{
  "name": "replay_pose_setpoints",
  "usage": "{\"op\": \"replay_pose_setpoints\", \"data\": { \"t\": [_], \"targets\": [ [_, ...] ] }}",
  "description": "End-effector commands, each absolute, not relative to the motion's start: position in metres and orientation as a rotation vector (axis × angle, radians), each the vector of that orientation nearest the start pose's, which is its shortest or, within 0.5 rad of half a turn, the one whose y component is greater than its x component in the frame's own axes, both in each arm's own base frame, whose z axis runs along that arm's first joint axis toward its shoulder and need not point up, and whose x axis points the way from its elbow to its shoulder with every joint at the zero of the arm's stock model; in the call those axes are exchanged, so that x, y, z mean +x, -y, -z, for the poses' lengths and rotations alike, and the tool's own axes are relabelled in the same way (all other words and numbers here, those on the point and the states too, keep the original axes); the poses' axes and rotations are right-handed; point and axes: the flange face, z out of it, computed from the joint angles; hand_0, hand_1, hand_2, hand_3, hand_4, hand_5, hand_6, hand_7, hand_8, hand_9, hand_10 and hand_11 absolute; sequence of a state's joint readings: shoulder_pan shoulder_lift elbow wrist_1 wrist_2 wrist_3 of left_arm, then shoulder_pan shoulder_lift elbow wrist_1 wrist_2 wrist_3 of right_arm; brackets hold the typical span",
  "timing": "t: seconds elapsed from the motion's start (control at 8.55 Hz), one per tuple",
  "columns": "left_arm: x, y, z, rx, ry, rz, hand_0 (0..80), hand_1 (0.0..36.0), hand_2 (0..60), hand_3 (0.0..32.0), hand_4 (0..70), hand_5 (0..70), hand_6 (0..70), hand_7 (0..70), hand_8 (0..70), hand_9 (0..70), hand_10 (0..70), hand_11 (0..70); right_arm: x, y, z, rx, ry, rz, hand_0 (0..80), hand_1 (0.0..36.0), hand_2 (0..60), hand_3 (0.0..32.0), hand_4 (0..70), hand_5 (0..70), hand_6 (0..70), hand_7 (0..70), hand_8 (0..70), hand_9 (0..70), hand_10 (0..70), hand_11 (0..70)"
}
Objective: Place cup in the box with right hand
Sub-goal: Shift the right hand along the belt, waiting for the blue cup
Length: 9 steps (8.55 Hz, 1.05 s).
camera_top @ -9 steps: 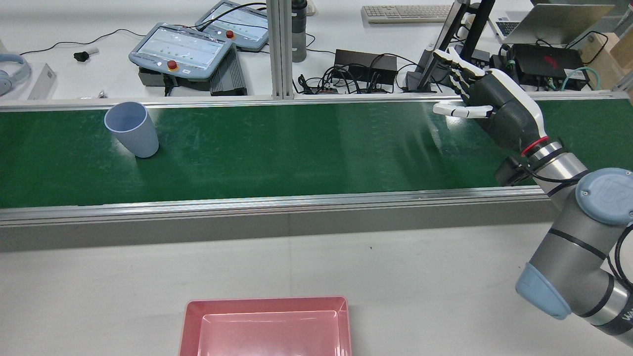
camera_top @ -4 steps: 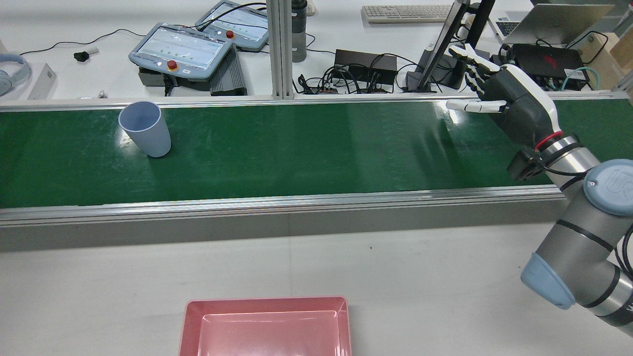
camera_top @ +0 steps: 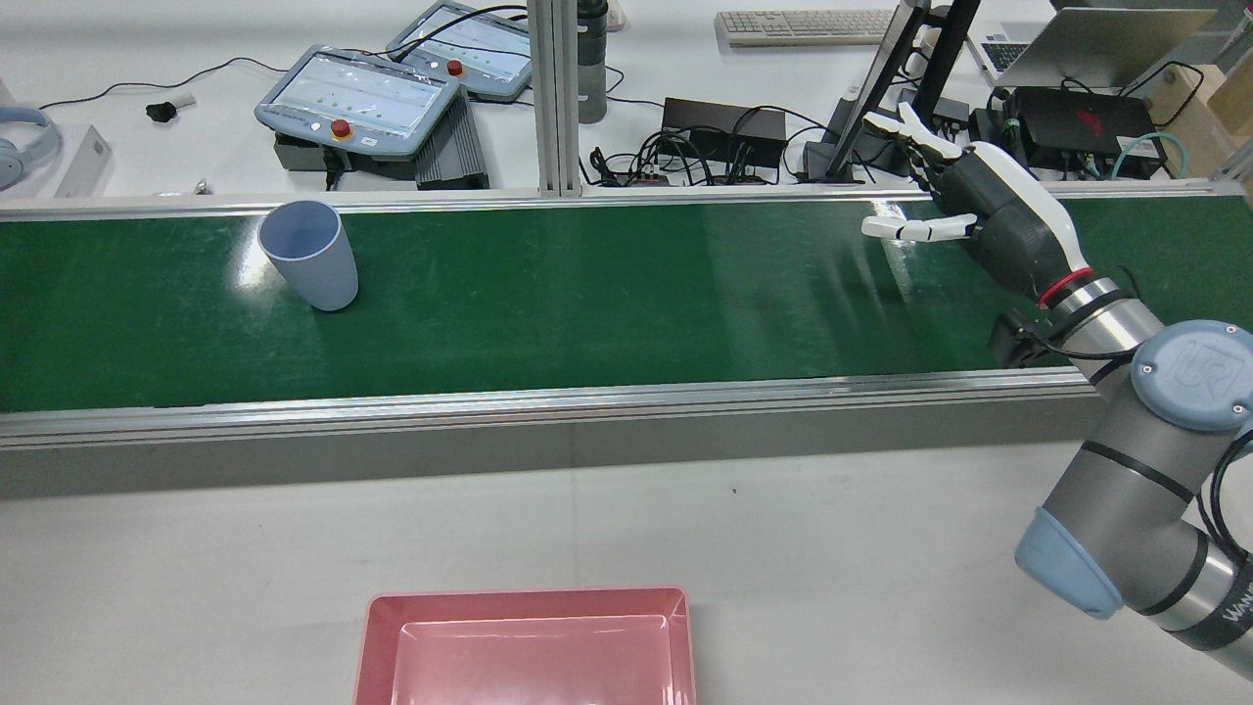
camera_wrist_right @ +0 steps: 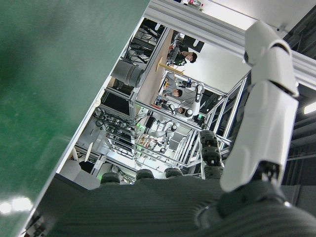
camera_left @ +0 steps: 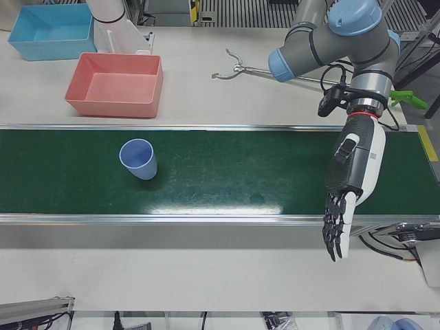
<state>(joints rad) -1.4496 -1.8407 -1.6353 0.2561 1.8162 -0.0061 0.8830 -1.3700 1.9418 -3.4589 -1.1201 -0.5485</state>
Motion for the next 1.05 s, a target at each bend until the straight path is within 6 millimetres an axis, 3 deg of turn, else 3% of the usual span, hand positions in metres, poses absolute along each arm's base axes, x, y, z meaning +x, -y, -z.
{"op": "replay_pose_setpoints", "data": {
  "t": [0.0, 0.12, 0.23, 0.35, 0.47, 0.58, 0.7, 0.82, 0.94],
  "targets": [
    [-0.037, 0.597, -0.535, -0.376, -2.099, 1.941, 0.0, 0.0, 0.0, 0.0, 0.0, 0.0, 0.0, 0.0, 0.0, 0.0, 0.0, 0.0, -0.161, 0.504, -0.383, -0.681, -2.931, 1.957, 47.2, 19.1, 11.8, 0.0, 0.0, 4.1, 0.0, 0.0, 0.0, 0.0, 0.0, 0.0],
    [-0.037, 0.597, -0.535, -0.376, -2.099, 1.941, 0.0, 0.0, 0.0, 0.0, 0.0, 0.0, 0.0, 0.0, 0.0, 0.0, 0.0, 0.0, -0.165, 0.505, -0.387, -0.679, -2.931, 1.97, 46.7, 17.9, 10.4, 0.0, 0.0, 3.8, 0.0, 0.0, 0.0, 0.0, 0.0, 0.0],
    [-0.037, 0.597, -0.535, -0.376, -2.101, 1.94, 0.0, 0.0, 0.0, 0.0, 0.0, 0.0, 0.0, 0.0, 0.0, 0.0, 0.0, 0.0, -0.172, 0.511, -0.403, -0.638, -2.919, 2.014, 29.2, 11.1, 17.8, 0.0, 0.0, 1.3, 0.0, 0.0, 0.0, 0.0, 0.0, 0.0],
    [-0.037, 0.597, -0.535, -0.376, -2.101, 1.94, 0.0, 0.0, 0.0, 0.0, 0.0, 0.0, 0.0, 0.0, 0.0, 0.0, 0.0, 0.0, -0.194, 0.515, -0.406, -0.452, -2.918, 2.028, 14.4, 8.9, 22.2, 0.0, 0.0, 0.4, 0.0, 0.0, 0.0, 0.0, 0.0, 0.0],
    [-0.037, 0.597, -0.535, -0.376, -2.101, 1.94, 0.0, 0.0, 0.0, 0.0, 0.0, 0.0, 0.0, 0.0, 0.0, 0.0, 0.0, 0.0, -0.198, 0.518, -0.406, -0.384, -2.938, 2.028, 37.1, 14.6, 20.8, 0.0, 0.0, 2.4, 0.0, 0.0, 0.0, 0.0, 0.0, 0.0],
    [-0.037, 0.597, -0.535, -0.376, -2.099, 1.941, 0.0, 0.0, 0.0, 0.0, 0.0, 0.0, 0.0, 0.0, 0.0, 0.0, 0.0, 0.0, -0.191, 0.519, -0.409, -0.387, -2.923, 2.038, 49.6, 26.8, 29.5, 0.0, 0.0, 5.8, 0.0, 0.0, 0.0, 0.0, 0.0, 0.0],
    [-0.037, 0.597, -0.535, -0.376, -2.099, 1.941, 0.0, 0.0, 0.0, 0.0, 0.0, 0.0, 0.0, 0.0, 0.0, 0.0, 0.0, 0.0, -0.189, 0.519, -0.41, -0.399, -2.912, 2.043, 68.2, 36.0, 42.7, 0.0, 0.0, 10.7, 0.0, 0.0, 0.0, 0.0, 0.0, 0.0],
    [-0.037, 0.597, -0.535, -0.376, -2.099, 1.941, 0.0, 0.0, 0.0, 0.0, 0.0, 0.0, 0.0, 0.0, 0.0, 0.0, 0.0, 0.0, -0.189, 0.519, -0.411, -0.399, -2.912, 2.05, 77.3, 36.0, 40.0, 0.0, 0.0, 11.3, 0.0, 0.0, 0.0, 0.0, 0.0, 0.0],
    [-0.037, 0.597, -0.536, -0.375, -2.099, 1.944, 0.0, 0.0, 0.0, 0.0, 0.0, 0.0, 0.0, 0.0, 0.0, 0.0, 0.0, 0.0, -0.189, 0.519, -0.411, -0.397, -2.914, 2.048, 66.1, 35.9, 20.9, 0.0, 0.0, 9.4, 0.0, 0.0, 0.0, 0.0, 0.0, 0.0]
  ]
}}
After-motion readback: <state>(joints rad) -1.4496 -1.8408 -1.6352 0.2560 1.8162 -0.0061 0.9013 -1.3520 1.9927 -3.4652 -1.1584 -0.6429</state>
